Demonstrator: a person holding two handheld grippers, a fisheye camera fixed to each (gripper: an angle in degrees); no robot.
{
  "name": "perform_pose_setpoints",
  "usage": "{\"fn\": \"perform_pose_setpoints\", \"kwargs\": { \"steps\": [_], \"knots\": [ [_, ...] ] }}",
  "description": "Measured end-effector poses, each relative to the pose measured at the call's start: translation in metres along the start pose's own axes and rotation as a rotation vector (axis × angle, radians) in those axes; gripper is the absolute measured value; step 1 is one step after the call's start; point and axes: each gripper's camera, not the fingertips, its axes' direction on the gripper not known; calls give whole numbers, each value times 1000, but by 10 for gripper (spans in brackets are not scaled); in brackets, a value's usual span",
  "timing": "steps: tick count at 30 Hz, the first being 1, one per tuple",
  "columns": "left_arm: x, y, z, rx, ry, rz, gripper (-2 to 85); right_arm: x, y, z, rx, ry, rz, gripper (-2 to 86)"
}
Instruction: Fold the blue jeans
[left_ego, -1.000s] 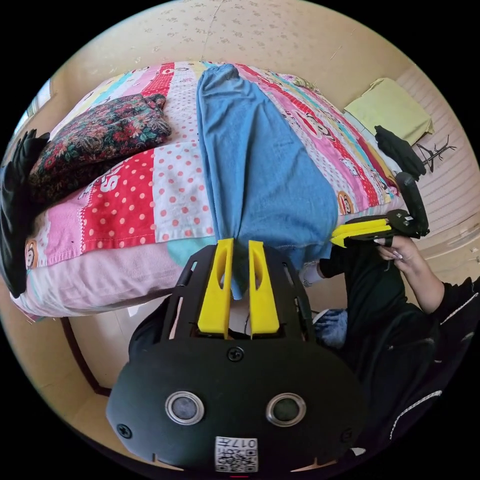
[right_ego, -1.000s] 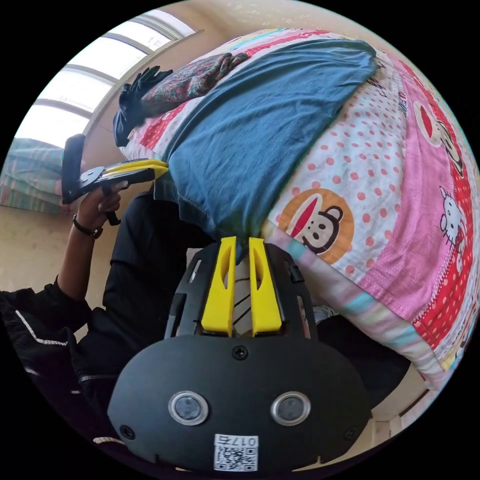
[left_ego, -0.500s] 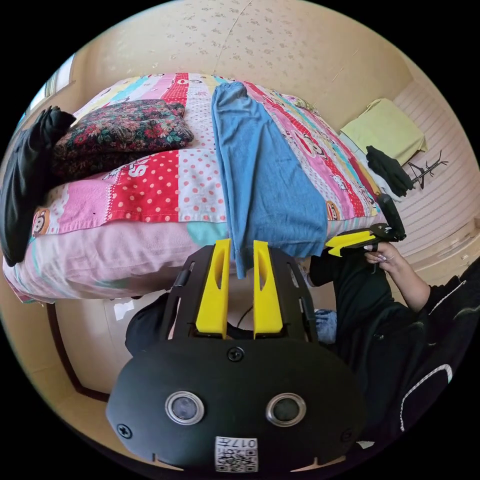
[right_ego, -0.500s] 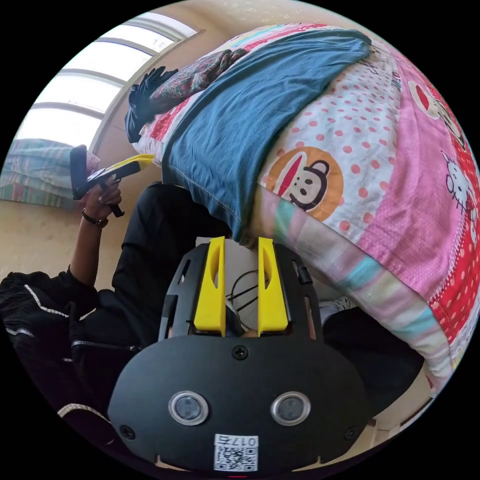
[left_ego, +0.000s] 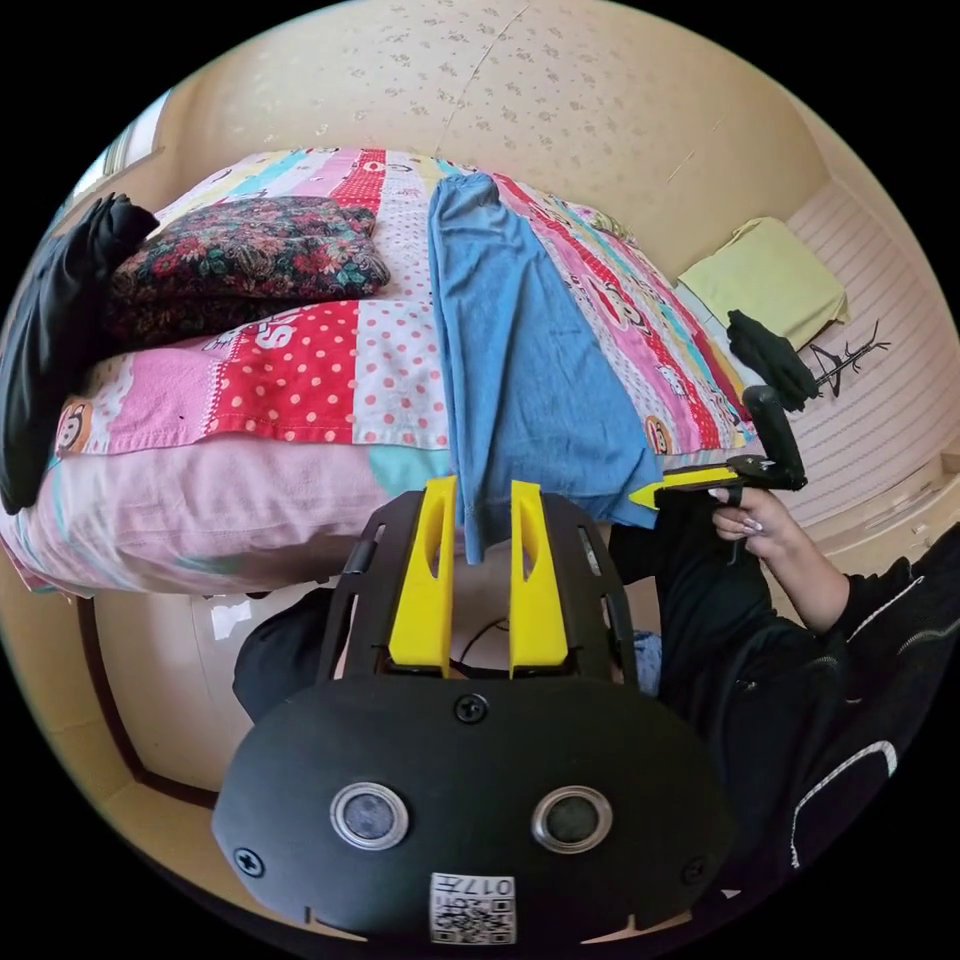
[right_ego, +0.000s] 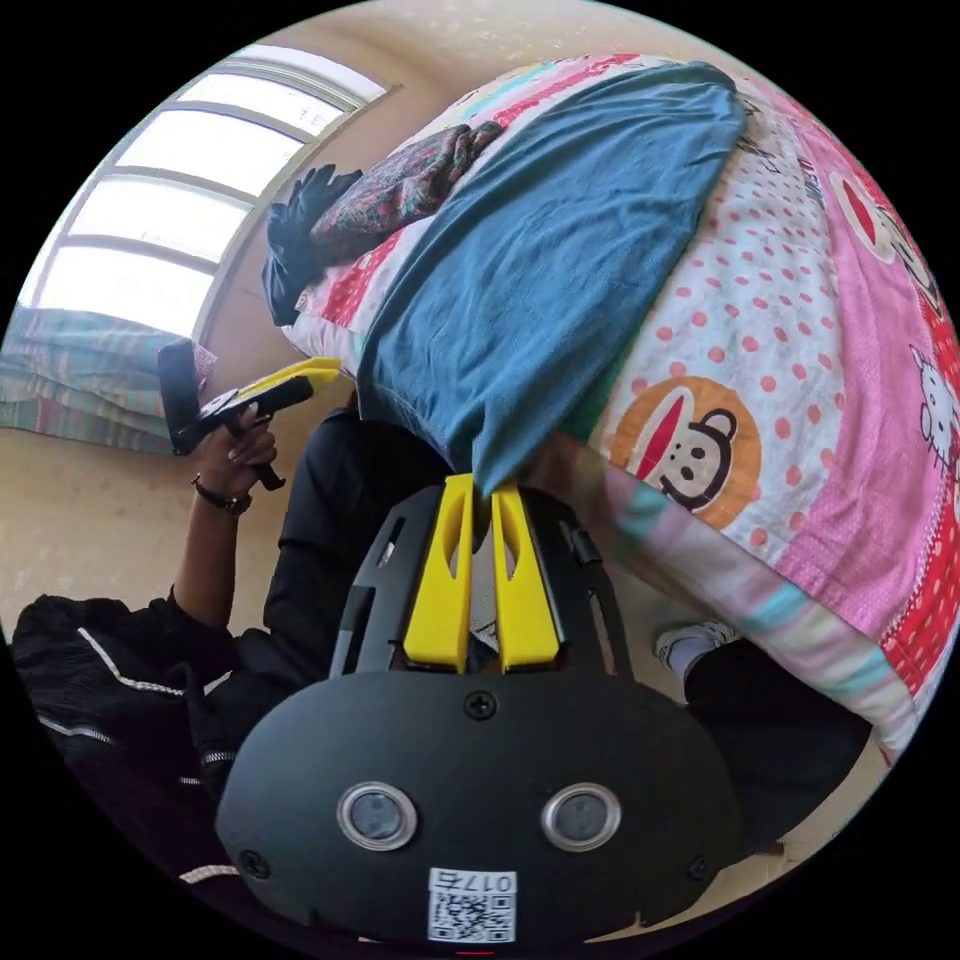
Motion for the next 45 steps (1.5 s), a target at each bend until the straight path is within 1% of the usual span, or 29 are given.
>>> {"fn": "perform_pose_setpoints", "kwargs": {
  "steps": [3,4,6,8,11,13,16,18,20,22,24,26,28,31,32,34,35,36,38,40,43,45],
  "knots": [
    [-5,7,-4,-24,111,-31,104,-3,-8,-41,66,-125,-13,33],
    [-5,10,-6,-18,152,-40,112,-4,-11,-47,72,-133,-22,33],
    [-2,14,-10,6,179,-45,115,-7,-27,-68,87,-137,-59,31],
    [6,15,-14,20,167,-27,117,-6,-41,-79,92,-121,-57,30],
    [31,12,-20,32,101,54,123,1,-69,-89,93,-104,-29,29],
    [53,6,-24,59,86,127,124,8,-88,-89,72,-133,5,29],
    [76,-2,-28,130,90,181,122,17,-109,-93,68,-190,59,29],
    [91,-7,-25,127,93,214,124,11,-116,-102,85,-211,48,27],
    [108,-9,-24,146,30,226,134,2,-118,-111,97,-215,26,26],
    [137,-3,-27,221,-133,251,162,-9,-117,-123,113,-218,2,25],
    [155,-1,-30,270,-192,255,169,-24,-116,-139,138,-205,-25,23],
    [168,-1,-30,298,-237,211,174,-38,-114,-150,155,-187,-54,22],
    [185,-2,-32,360,-365,107,186,-55,-112,-161,176,-163,-87,20],
    [205,-3,-32,460,-533,10,190,-83,-106,-175,201,-119,-156,17],
    [208,-4,-32,470,-555,-8,189,-94,-104,-181,207,-99,-184,17],
    [213,-10,-32,484,-630,-98,180,-106,-99,-190,225,-63,-223,16],
    [213,-10,-33,488,-634,-110,176,-111,-95,-197,237,-39,-242,16],
    [213,-10,-36,505,-636,-124,151,-114,-91,-206,249,-19,-253,15],
    [215,-7,-43,530,-625,-95,114,-114,-86,-219,259,2,-261,15],
    [218,-5,-57,556,-592,-50,50,-112,-83,-230,265,21,-265,16],
    [220,-12,-78,503,-493,35,38,-103,-78,-249,277,48,-262,18],
    [225,-16,-94,465,-461,116,31,-96,-72,-266,281,45,-260,19]
  ]
}}
